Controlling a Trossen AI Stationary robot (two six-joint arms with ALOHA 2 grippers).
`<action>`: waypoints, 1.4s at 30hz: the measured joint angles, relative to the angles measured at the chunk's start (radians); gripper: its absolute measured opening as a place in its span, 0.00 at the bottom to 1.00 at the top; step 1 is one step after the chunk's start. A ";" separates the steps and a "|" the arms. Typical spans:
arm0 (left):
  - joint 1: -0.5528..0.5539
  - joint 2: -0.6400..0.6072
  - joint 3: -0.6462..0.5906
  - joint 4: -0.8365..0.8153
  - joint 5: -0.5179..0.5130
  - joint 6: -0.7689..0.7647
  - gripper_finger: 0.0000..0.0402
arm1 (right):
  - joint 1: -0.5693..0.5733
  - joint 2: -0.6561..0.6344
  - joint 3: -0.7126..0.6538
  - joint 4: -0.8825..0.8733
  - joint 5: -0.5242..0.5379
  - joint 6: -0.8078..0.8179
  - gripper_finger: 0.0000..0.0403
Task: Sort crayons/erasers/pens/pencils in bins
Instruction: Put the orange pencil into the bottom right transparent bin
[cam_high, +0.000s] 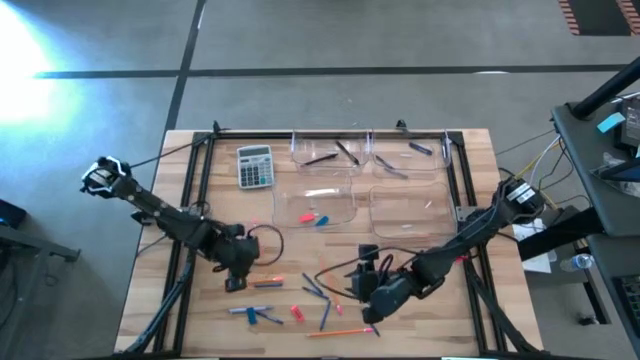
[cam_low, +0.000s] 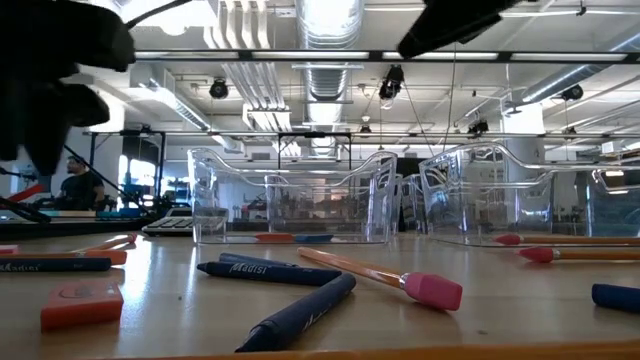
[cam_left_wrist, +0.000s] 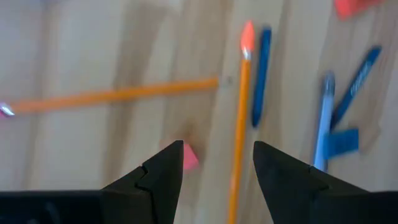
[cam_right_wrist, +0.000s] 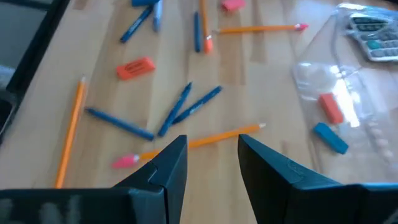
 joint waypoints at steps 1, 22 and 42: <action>-0.021 0.007 -0.003 -0.004 0.003 -0.008 0.45 | 0.007 0.000 -0.006 0.014 -0.001 -0.002 0.33; -0.125 0.222 -0.051 0.078 0.100 -0.061 0.45 | 0.073 -0.246 -0.334 0.377 0.103 -0.011 0.33; -0.123 0.357 -0.046 0.069 0.113 -0.086 0.03 | 0.073 -0.275 -0.365 0.427 0.105 -0.026 0.33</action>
